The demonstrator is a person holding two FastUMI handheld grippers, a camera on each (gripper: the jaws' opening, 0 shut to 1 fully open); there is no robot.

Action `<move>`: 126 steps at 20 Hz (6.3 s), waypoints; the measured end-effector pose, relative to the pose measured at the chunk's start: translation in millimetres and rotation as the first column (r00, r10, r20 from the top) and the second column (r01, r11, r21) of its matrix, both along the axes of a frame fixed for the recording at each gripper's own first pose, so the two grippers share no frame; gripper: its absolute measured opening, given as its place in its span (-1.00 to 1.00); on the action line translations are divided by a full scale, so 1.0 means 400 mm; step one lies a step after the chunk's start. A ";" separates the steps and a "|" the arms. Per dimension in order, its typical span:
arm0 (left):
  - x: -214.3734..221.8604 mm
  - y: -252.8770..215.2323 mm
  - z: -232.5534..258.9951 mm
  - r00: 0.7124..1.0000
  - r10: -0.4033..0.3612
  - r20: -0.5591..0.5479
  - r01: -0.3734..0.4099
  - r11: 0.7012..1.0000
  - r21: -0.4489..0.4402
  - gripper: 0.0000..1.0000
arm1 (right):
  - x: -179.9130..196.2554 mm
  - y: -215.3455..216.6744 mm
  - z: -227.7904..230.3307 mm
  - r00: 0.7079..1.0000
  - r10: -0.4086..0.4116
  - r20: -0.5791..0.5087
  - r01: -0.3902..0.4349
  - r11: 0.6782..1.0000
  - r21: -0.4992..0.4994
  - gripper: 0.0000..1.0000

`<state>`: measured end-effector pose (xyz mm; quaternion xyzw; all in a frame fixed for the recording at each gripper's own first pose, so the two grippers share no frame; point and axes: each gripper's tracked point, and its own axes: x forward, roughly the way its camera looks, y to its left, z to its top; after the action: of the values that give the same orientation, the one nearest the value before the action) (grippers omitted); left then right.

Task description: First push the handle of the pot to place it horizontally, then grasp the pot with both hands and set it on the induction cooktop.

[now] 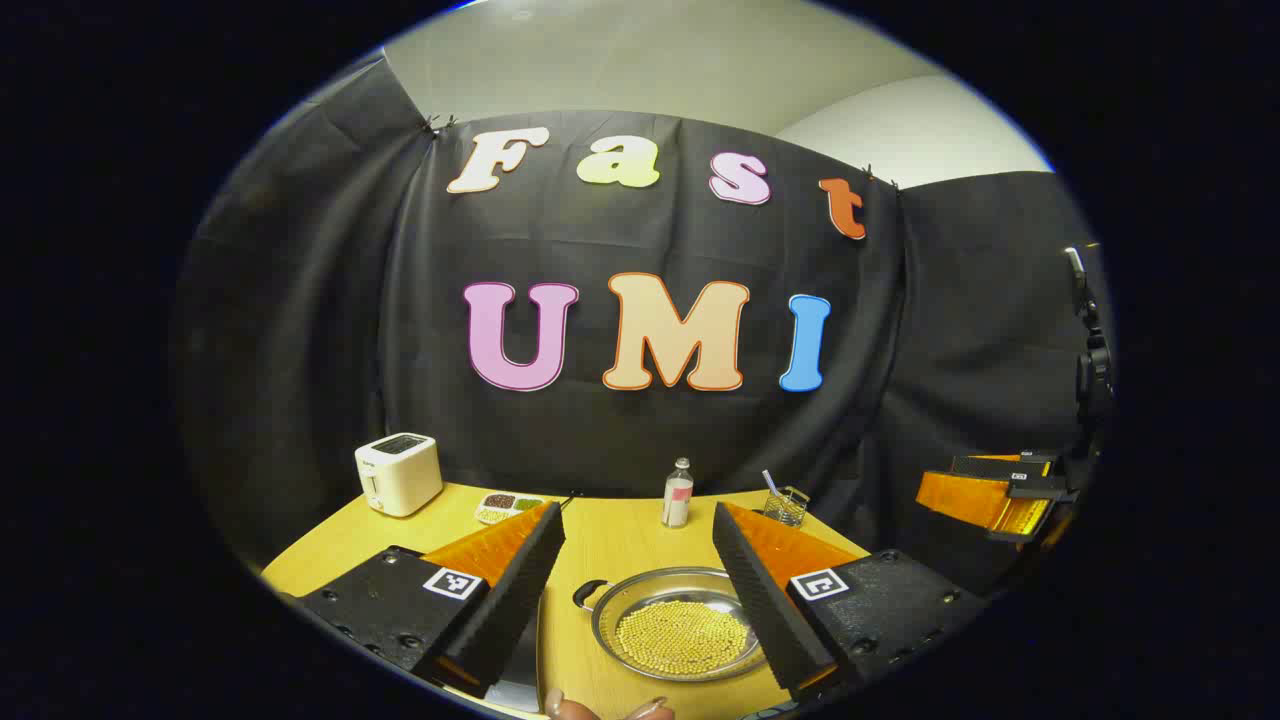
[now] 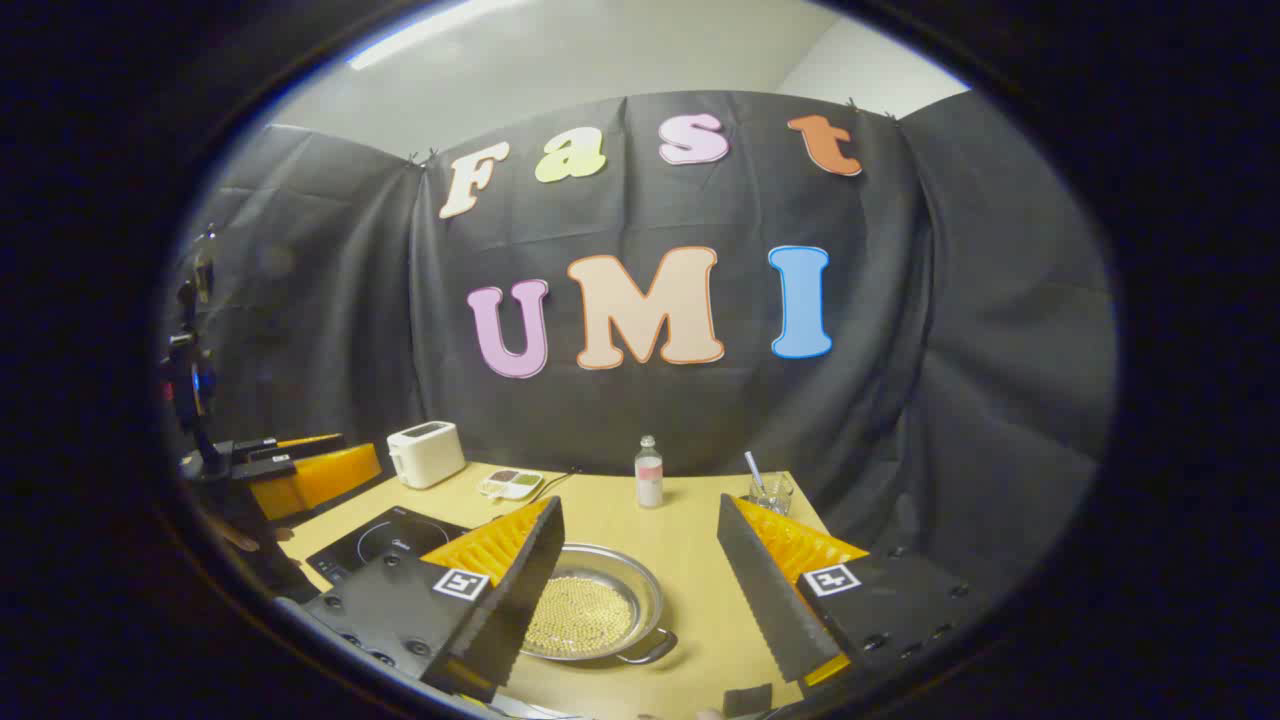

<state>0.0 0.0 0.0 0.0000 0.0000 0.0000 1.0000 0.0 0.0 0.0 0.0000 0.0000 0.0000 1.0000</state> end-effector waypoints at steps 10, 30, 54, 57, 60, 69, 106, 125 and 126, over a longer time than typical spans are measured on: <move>-0.003 -0.013 0.012 1.000 -0.027 0.002 0.027 0.999 0.037 0.92 | -0.043 0.026 -0.011 1.000 -0.014 -0.006 0.015 1.000 0.028 0.87; -0.021 -0.007 -0.019 0.998 -0.048 -0.035 0.048 0.999 -0.011 0.93 | -0.074 0.041 -0.031 0.999 -0.031 -0.044 0.032 0.999 0.016 0.21; 0.015 0.088 -0.072 0.985 -0.146 -0.094 0.140 0.988 -0.064 0.92 | -0.069 0.113 -0.158 0.975 -0.135 -0.179 0.130 0.991 -0.040 -1.00; 0.019 0.091 -0.078 0.984 -0.152 -0.097 0.145 0.987 -0.071 0.93 | -0.059 0.129 -0.193 0.970 -0.113 -0.214 0.109 0.994 -0.031 -1.00; 0.026 0.084 -0.098 0.981 -0.151 -0.125 0.139 0.986 -0.097 0.92 | -0.053 0.140 -0.236 0.960 -0.084 -0.269 0.073 0.996 -0.050 -1.00; 0.069 0.070 -0.162 0.980 -0.033 -0.197 0.009 0.993 -0.120 0.94 | -0.013 0.077 -0.524 0.843 0.033 -0.537 -0.038 0.999 0.001 -0.94; 0.007 0.132 -0.240 0.849 0.426 -0.312 -0.455 0.890 -0.021 0.94 | 0.214 -0.073 -0.771 0.631 0.289 -0.720 -0.349 0.935 0.068 -0.94; 0.015 0.135 -0.261 0.845 0.415 -0.338 -0.450 0.892 -0.031 0.94 | 0.256 -0.102 -0.763 0.638 0.267 -0.722 -0.326 0.943 0.061 -0.94; 0.017 0.133 -0.266 0.848 0.404 -0.344 -0.442 0.896 -0.035 0.94 | 0.253 -0.104 -0.757 0.639 0.266 -0.722 -0.324 0.944 0.061 -0.94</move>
<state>6.6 53.3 -106.5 -0.0566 0.1663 0.2204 0.9595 101.2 -41.6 -302.8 -0.0369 0.3925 0.1628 0.9045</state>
